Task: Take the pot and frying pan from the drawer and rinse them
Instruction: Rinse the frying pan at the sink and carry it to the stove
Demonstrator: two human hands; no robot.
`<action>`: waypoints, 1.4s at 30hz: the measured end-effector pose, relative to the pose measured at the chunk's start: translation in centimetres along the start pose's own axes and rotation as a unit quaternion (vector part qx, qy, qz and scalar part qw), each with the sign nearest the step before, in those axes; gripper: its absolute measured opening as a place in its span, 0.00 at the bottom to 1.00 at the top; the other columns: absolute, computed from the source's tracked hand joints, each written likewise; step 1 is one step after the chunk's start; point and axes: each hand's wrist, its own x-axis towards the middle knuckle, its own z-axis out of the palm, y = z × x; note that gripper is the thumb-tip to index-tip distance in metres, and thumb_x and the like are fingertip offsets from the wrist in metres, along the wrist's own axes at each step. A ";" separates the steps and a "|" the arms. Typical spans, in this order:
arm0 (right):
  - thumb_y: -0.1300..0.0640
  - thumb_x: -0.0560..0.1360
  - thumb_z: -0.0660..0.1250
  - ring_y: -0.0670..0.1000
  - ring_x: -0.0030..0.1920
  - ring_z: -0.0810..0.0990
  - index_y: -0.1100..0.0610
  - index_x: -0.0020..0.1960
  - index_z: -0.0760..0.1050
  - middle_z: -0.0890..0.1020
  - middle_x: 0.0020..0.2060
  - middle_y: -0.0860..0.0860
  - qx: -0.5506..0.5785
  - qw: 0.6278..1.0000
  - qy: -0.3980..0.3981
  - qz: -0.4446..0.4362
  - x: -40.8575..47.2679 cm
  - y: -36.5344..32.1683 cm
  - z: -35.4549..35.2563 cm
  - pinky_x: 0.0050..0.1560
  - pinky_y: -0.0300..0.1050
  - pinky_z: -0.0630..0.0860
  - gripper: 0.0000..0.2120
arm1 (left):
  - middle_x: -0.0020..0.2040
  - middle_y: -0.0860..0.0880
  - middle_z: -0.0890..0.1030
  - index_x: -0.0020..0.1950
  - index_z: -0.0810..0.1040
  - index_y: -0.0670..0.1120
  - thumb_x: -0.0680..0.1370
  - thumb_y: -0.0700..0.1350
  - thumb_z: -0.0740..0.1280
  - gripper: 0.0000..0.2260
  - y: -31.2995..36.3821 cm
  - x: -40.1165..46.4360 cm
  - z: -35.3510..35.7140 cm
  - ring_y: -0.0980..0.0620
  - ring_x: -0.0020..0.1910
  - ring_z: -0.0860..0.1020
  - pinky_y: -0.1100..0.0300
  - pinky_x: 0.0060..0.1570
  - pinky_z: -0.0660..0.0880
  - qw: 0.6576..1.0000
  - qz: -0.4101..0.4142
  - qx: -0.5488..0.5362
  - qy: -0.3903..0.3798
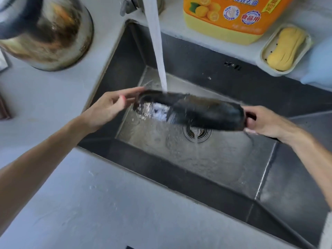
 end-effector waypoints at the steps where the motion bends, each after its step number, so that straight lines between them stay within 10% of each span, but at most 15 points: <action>1: 0.18 0.51 0.58 0.34 0.46 0.79 0.43 0.59 0.75 0.82 0.44 0.31 -0.022 1.000 0.000 -0.005 0.1 -0.2 -0.1 0.49 0.33 0.73 0.45 | 0.66 0.53 0.76 0.67 0.71 0.56 0.74 0.62 0.59 0.24 -0.1 0.0 0.1 0.55 0.67 0.72 0.53 0.70 0.66 1.000 -0.012 0.017 -0.016; 4: 0.17 0.46 0.61 0.36 0.66 0.70 0.33 0.63 0.66 0.74 0.61 0.31 -0.044 0.999 -0.003 -0.026 0.4 -0.4 0.2 0.69 0.41 0.65 0.47 | 0.68 0.52 0.74 0.71 0.67 0.53 0.73 0.65 0.56 0.29 -0.9 0.1 0.1 0.55 0.69 0.70 0.49 0.73 0.62 0.998 -0.043 0.020 -0.039; 7: 0.21 0.44 0.67 0.35 0.67 0.67 0.31 0.65 0.64 0.70 0.62 0.26 -0.036 0.998 0.034 -0.051 0.0 -0.5 0.2 0.71 0.41 0.61 0.49 | 0.69 0.63 0.70 0.73 0.61 0.57 0.71 0.62 0.60 0.31 -0.9 0.1 0.0 0.61 0.70 0.67 0.56 0.72 0.63 0.993 -0.032 0.036 -0.108; 12: 0.29 0.39 0.74 0.34 0.65 0.65 0.28 0.69 0.52 0.66 0.62 0.26 -0.174 0.977 0.111 -0.054 -0.6 -2.2 -0.1 0.67 0.44 0.63 0.61 | 0.73 0.66 0.48 0.76 0.36 0.48 0.58 0.72 0.70 0.62 0.0 0.6 -0.4 0.72 0.72 0.50 0.76 0.68 0.51 0.982 0.014 0.114 -0.153; 15: 0.30 0.40 0.75 0.39 0.64 0.66 0.32 0.72 0.48 0.69 0.62 0.35 -0.195 0.967 0.153 -0.056 -0.4 -2.0 0.4 0.66 0.43 0.64 0.64 | 0.74 0.64 0.48 0.77 0.37 0.48 0.56 0.74 0.68 0.63 1.3 0.6 -1.1 0.77 0.70 0.50 0.80 0.66 0.48 0.976 0.043 0.190 -0.096; 19: 0.26 0.46 0.72 0.28 0.69 0.56 0.33 0.72 0.41 0.58 0.66 0.23 -0.069 0.982 0.147 -0.094 1.1 -0.2 2.2 0.65 0.23 0.54 0.63 | 0.78 0.51 0.49 0.78 0.44 0.48 0.54 0.78 0.64 0.62 6.1 1.1 -2.6 0.65 0.75 0.48 0.68 0.73 0.46 0.943 0.124 0.307 -0.034; 22: 0.30 0.53 0.74 0.35 0.74 0.51 0.37 0.73 0.43 0.51 0.72 0.28 -0.002 0.989 0.101 -0.112 2.9 1.5 3.9 0.72 0.30 0.50 0.59 | 0.78 0.52 0.55 0.78 0.48 0.50 0.55 0.78 0.64 0.60 8.4 1.6 -3.8 0.56 0.76 0.56 0.50 0.75 0.55 0.932 0.105 0.344 -0.037; 24: 0.33 0.54 0.74 0.39 0.75 0.52 0.35 0.73 0.48 0.54 0.75 0.35 0.029 0.991 0.051 -0.118 3.6 1.9 4.0 0.73 0.34 0.51 0.55 | 0.73 0.57 0.65 0.77 0.55 0.52 0.57 0.73 0.67 0.54 8.4 1.5 -4.1 0.63 0.71 0.63 0.58 0.72 0.61 0.936 0.084 0.338 -0.044; 27: 0.26 0.49 0.70 0.28 0.70 0.55 0.25 0.67 0.53 0.58 0.67 0.21 -0.005 0.995 0.008 -0.098 4.1 0.4 2.2 0.67 0.24 0.52 0.49 | 0.58 0.67 0.73 0.69 0.61 0.60 0.60 0.61 0.68 0.39 5.9 0.7 -3.8 0.76 0.56 0.70 0.80 0.55 0.63 0.958 0.052 0.270 -0.075; 32: 0.30 0.45 0.73 0.41 0.71 0.61 0.28 0.70 0.46 0.63 0.70 0.35 -0.210 0.977 0.003 -0.036 4.1 -3.7 -1.7 0.66 0.38 0.62 0.59 | 0.67 0.60 0.68 0.70 0.54 0.60 0.57 0.59 0.75 0.47 0.4 -0.5 -0.8 0.73 0.65 0.65 0.77 0.64 0.59 0.980 0.007 0.177 -0.089; 35: 0.34 0.45 0.75 0.52 0.70 0.67 0.29 0.70 0.41 0.69 0.70 0.46 -0.320 0.946 0.032 -0.032 3.4 -5.4 -1.5 0.61 0.47 0.67 0.62 | 0.75 0.54 0.53 0.76 0.43 0.50 0.54 0.74 0.70 0.61 -2.3 -1.0 0.6 0.65 0.71 0.54 0.76 0.68 0.50 0.975 0.015 0.217 -0.045; 42: 0.27 0.51 0.68 0.55 0.42 0.75 0.51 0.77 0.47 0.81 0.50 0.56 -0.359 0.908 0.163 -0.139 2.1 -1.9 1.9 0.43 0.40 0.60 0.63 | 0.74 0.45 0.56 0.76 0.44 0.37 0.56 0.79 0.60 0.64 -0.8 -1.8 -1.4 0.69 0.71 0.46 0.74 0.69 0.46 0.927 0.093 0.363 0.034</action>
